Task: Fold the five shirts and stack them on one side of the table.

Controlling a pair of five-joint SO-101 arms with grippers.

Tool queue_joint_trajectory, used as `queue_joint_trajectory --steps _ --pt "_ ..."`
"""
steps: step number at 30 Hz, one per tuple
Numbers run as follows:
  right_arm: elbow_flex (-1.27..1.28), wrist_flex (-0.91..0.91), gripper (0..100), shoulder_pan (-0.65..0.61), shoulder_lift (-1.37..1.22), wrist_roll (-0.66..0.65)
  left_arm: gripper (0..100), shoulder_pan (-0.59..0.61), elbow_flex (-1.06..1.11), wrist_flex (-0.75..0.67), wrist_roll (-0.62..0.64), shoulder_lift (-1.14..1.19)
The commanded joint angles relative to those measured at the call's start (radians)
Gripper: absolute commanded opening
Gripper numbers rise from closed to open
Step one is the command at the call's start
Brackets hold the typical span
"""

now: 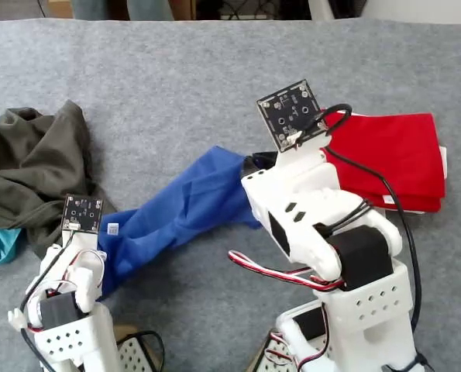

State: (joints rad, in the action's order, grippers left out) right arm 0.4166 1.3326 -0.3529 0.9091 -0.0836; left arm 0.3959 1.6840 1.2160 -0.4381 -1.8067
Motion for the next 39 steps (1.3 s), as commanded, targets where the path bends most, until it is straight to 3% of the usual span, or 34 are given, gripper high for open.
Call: queue_joint_trajectory --steps 1,21,39 --pt "-0.005 -0.02 1.5 -0.009 -0.002 0.006 3 -0.012 0.013 -0.012 0.011 -0.008" --pt "-0.005 -0.014 1.5 -0.009 0.002 0.003 3 -0.021 0.013 -0.012 0.011 -0.008" --pt "-0.005 -0.012 1.5 -0.011 0.002 0.009 3 -0.308 0.013 -0.011 0.012 -0.006"
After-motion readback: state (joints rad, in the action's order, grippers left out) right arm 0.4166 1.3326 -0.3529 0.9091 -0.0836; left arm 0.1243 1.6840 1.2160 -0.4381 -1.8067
